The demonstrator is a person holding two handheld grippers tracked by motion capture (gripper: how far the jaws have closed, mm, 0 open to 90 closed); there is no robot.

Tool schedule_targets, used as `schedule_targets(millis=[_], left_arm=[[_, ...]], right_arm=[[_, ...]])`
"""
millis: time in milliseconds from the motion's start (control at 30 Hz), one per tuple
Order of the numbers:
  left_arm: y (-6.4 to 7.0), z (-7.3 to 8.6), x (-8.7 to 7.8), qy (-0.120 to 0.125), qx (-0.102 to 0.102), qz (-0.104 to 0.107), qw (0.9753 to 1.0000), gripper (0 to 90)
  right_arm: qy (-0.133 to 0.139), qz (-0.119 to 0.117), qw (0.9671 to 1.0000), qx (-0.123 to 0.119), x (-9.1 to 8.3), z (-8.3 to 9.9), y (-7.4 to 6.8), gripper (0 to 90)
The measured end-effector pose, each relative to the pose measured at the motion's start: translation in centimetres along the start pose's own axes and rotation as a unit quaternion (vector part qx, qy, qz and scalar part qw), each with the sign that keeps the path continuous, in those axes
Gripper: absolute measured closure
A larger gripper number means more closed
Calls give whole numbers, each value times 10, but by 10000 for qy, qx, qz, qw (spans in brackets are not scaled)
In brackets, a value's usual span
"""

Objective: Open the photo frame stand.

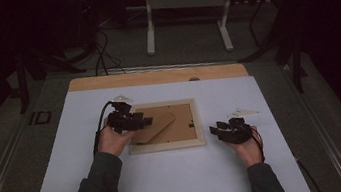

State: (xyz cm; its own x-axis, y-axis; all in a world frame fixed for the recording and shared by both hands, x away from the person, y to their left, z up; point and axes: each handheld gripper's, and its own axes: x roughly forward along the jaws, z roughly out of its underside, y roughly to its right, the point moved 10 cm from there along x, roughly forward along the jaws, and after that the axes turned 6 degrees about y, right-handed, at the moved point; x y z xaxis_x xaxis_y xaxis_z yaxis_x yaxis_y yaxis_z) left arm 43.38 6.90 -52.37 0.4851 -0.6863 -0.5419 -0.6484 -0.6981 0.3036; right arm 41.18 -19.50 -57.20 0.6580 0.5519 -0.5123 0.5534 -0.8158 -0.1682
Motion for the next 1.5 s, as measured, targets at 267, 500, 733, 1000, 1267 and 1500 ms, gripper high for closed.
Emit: schedule_targets(millis=[267, 500, 733, 1000, 1267, 1500], left_arm=[[-2, 4, 13, -307, -35, 106, 9995, 470], [-10, 7, 22, -517, -90, 10, 9986, 470], [-14, 17, 33, -805, -275, 136, 9963, 440], [-11, 24, 41, -984, -188, 236, 9947, 405], [-7, 27, 44, -1050, -114, 273, 9940, 402], [-5, 29, 48, -1115, -87, 318, 9932, 402]], right_arm=[[21, -2, 10000, -19, 0, 0, -1, 568], [-11, -21, 10000, -55, 3, 1, -3, 568], [-6, -25, 10000, -45, 3, 1, -2, 568], [-26, -47, 10000, -56, 3, 1, -3, 565], [-46, -60, 10000, -65, 4, 2, -3, 563], [-70, -85, 9999, -77, 5, 3, -4, 560]])
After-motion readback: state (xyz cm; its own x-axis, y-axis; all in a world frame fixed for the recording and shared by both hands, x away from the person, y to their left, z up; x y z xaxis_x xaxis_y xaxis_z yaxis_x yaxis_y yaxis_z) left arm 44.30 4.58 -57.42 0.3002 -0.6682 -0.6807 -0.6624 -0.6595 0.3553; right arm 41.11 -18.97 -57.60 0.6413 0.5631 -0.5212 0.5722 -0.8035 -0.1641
